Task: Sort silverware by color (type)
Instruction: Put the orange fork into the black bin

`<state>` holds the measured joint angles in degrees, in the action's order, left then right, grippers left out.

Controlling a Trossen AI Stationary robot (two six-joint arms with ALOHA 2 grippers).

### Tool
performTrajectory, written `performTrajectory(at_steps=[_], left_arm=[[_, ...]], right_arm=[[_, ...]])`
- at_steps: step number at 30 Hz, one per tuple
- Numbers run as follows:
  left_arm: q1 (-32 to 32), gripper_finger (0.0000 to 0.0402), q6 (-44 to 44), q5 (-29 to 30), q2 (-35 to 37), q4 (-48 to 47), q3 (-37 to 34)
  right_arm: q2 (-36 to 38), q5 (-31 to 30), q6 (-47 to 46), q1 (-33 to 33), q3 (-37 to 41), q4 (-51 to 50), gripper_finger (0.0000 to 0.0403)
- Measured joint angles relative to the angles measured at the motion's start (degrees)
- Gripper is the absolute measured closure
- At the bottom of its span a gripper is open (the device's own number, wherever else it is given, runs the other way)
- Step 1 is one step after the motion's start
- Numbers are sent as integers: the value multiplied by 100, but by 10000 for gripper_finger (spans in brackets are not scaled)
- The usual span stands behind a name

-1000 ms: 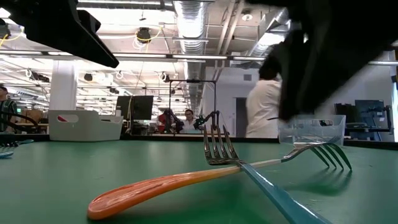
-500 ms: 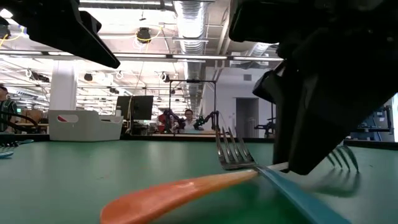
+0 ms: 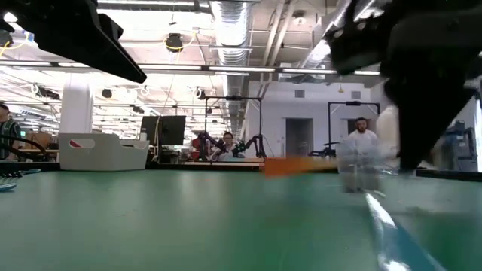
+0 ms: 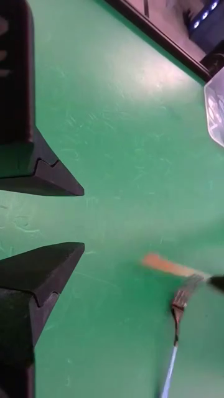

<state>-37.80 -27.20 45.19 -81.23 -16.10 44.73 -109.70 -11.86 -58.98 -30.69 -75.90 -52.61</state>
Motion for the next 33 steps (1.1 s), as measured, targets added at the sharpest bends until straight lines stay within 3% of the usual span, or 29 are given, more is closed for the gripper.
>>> performTrajectory(at_steps=[9, 14, 23, 27, 33], left_arm=[[0, 283, -36, -20, 0, -57, 0], [0, 283, -279, -21, 0, -334, 0], [2, 283, -656, 4, 0, -675, 0], [2, 283, -654, 16, 0, -677, 0], [2, 283, -651, 48, 0, -678, 0]], right_arm=[[1237, -389, -2571, -443, -9, -2175, 384], [1716, 331, -3866, -1039, -11, -2883, 384], [1854, 1580, -5792, -2377, -10, -2928, 377], [1850, 1622, -6661, -2796, 65, -2698, 369], [1704, 1452, -6579, -2864, 247, -1974, 365]])
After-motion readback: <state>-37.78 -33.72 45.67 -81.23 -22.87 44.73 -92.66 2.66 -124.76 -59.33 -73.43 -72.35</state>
